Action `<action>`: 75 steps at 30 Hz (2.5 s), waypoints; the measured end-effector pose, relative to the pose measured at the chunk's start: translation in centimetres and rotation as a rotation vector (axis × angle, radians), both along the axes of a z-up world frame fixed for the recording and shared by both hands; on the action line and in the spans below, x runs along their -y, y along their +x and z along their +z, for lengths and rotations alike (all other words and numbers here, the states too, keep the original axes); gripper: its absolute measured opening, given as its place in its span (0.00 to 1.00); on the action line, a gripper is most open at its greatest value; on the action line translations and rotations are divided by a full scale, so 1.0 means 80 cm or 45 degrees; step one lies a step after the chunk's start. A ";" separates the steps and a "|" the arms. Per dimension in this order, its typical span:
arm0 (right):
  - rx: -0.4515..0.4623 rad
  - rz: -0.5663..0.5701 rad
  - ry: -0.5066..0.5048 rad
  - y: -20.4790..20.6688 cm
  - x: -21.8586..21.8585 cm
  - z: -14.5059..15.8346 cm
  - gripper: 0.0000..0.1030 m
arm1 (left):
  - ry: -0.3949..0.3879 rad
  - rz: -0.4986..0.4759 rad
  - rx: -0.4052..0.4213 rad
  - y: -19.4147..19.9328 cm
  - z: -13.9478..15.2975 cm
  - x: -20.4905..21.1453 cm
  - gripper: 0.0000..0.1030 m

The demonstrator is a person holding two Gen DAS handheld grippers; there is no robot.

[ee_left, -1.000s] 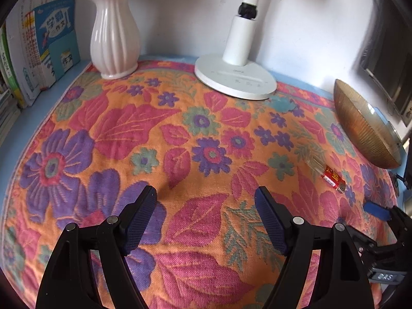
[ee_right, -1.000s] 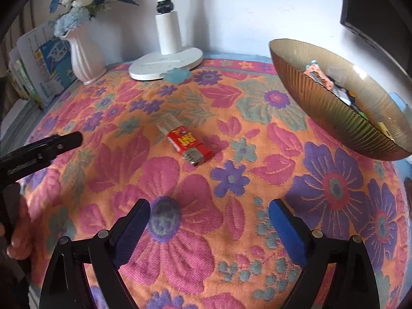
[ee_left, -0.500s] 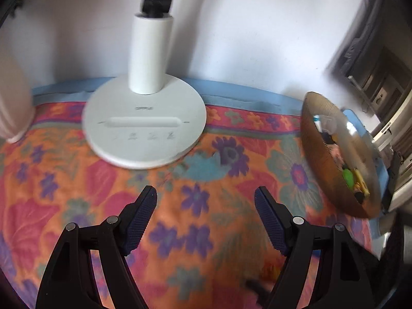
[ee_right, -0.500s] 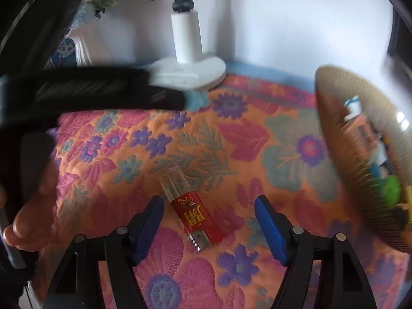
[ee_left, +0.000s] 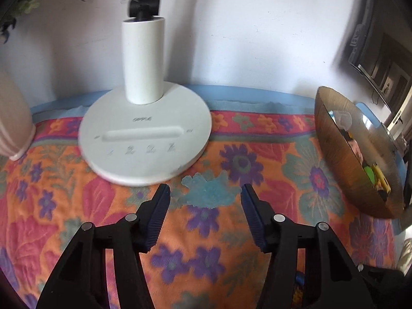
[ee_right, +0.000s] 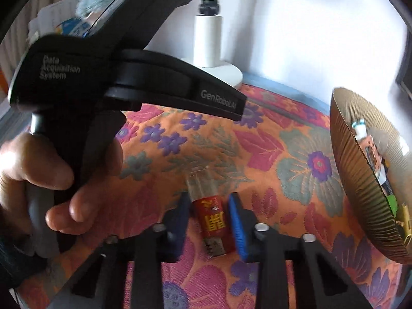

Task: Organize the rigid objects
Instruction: 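Grasp the red lighter with the right tool while the left tool grasps the light-blue toy, then carry the red lighter and light-blue toy over the amber bowl with both tools, then open both tools to drop the red lighter and blue toy into the bowl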

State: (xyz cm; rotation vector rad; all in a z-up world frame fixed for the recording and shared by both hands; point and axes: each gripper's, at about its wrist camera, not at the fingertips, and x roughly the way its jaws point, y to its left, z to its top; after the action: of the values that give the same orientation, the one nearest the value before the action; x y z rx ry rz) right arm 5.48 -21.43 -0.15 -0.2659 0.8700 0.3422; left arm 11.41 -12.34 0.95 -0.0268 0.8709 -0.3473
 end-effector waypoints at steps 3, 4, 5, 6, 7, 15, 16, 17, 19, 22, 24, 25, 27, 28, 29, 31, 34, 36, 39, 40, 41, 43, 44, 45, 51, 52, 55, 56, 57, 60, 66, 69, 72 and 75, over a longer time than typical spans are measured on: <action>-0.008 -0.003 -0.010 -0.011 -0.003 -0.001 0.22 | -0.018 0.023 0.002 -0.036 0.004 -0.036 0.53; -0.027 -0.010 0.017 -0.015 0.001 -0.001 0.22 | -0.027 0.032 -0.003 -0.047 0.005 -0.047 0.53; -0.059 -0.022 0.068 -0.019 0.007 0.000 0.22 | -0.040 0.045 -0.010 -0.064 0.005 -0.064 0.53; -0.082 -0.034 0.110 -0.022 0.014 0.000 0.22 | -0.053 0.056 -0.015 -0.076 0.005 -0.077 0.53; -0.102 -0.052 0.153 -0.028 0.021 0.001 0.22 | -0.061 0.061 -0.020 -0.084 0.005 -0.084 0.53; -0.169 -0.135 0.312 -0.093 0.042 -0.001 0.22 | -0.033 0.081 0.002 -0.157 0.003 -0.132 0.53; -0.174 -0.131 0.314 -0.098 0.039 0.001 0.22 | -0.013 0.076 0.018 -0.165 0.003 -0.132 0.53; -0.178 -0.124 0.309 -0.105 0.038 0.004 0.22 | 0.017 0.068 0.036 -0.171 0.003 -0.130 0.53; -0.174 -0.120 0.276 -0.110 0.030 0.005 0.24 | 0.040 0.056 0.065 -0.176 0.003 -0.126 0.53; -0.171 -0.138 0.270 -0.118 0.032 0.006 0.30 | 0.048 0.038 0.079 -0.173 0.000 -0.123 0.53; -0.165 -0.150 0.271 -0.121 0.033 0.006 0.30 | 0.034 0.035 0.069 -0.171 -0.001 -0.125 0.53; -0.164 -0.155 0.269 -0.121 0.033 0.005 0.30 | 0.027 0.031 0.064 -0.170 -0.002 -0.126 0.53; -0.155 -0.169 0.257 -0.120 0.030 0.005 0.31 | 0.016 0.024 0.071 -0.173 0.000 -0.127 0.53; -0.143 -0.178 0.237 -0.119 0.026 0.005 0.31 | 0.012 0.022 0.078 -0.174 0.000 -0.127 0.53; -0.133 -0.183 0.218 -0.119 0.022 0.005 0.31 | 0.011 0.022 0.083 -0.175 0.001 -0.126 0.53; -0.101 -0.182 0.148 -0.120 0.010 0.004 0.31 | 0.013 0.024 0.091 -0.177 0.002 -0.126 0.53; -0.065 -0.127 0.069 -0.125 -0.004 0.006 0.22 | 0.008 0.019 0.096 -0.178 0.003 -0.125 0.53; -0.074 -0.092 0.115 -0.128 -0.006 0.009 0.22 | 0.011 0.019 0.097 -0.179 0.002 -0.124 0.53; -0.073 -0.068 0.235 -0.133 -0.003 0.020 0.22 | 0.011 0.027 0.094 -0.180 0.003 -0.124 0.53; -0.052 -0.070 0.248 -0.134 -0.001 0.028 0.22 | 0.007 0.029 0.089 -0.179 0.003 -0.125 0.53; -0.037 -0.074 0.250 -0.135 0.001 0.034 0.22 | -0.004 0.024 0.085 -0.179 0.005 -0.125 0.53; -0.004 -0.087 0.280 -0.138 0.010 0.052 0.22 | -0.009 0.026 0.094 -0.178 0.010 -0.124 0.53; 0.011 -0.095 0.295 -0.138 0.016 0.059 0.22 | 0.006 0.015 0.106 -0.177 0.017 -0.121 0.53; 0.029 -0.107 0.306 -0.139 0.023 0.068 0.22 | 0.011 0.010 0.122 -0.176 0.023 -0.119 0.53; 0.252 -0.272 0.247 -0.134 0.097 0.143 0.22 | -0.015 -0.066 0.269 -0.170 0.098 -0.086 0.53; 0.281 -0.307 0.255 -0.132 0.113 0.156 0.22 | -0.032 -0.084 0.298 -0.167 0.114 -0.076 0.53; 0.350 -0.399 0.258 -0.123 0.155 0.188 0.22 | -0.049 -0.135 0.364 -0.154 0.149 -0.039 0.53; 0.370 -0.441 0.250 -0.118 0.171 0.199 0.22 | -0.059 -0.154 0.381 -0.147 0.160 -0.024 0.53; 0.378 -0.465 0.244 -0.117 0.180 0.205 0.22 | -0.074 -0.174 0.388 -0.141 0.168 -0.010 0.53; 0.389 -0.567 0.227 -0.096 0.219 0.218 0.22 | -0.116 -0.229 0.395 -0.121 0.185 0.033 0.53; 0.276 -0.762 0.218 -0.049 0.281 0.191 0.22 | -0.121 -0.309 0.326 -0.083 0.166 0.115 0.53; 0.194 -0.803 0.278 -0.027 0.307 0.166 0.22 | -0.122 -0.365 0.281 -0.074 0.145 0.150 0.53; 0.131 -0.820 0.322 -0.008 0.326 0.146 0.22 | -0.110 -0.411 0.253 -0.072 0.128 0.178 0.53; 0.107 -0.812 0.345 0.000 0.330 0.137 0.22 | -0.095 -0.439 0.228 -0.069 0.117 0.200 0.53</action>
State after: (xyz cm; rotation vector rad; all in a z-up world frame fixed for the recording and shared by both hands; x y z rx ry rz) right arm 5.45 -47.82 10.80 0.2491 0.7708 -0.1472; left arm 5.87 -28.33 10.28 0.0855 0.6835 -0.6943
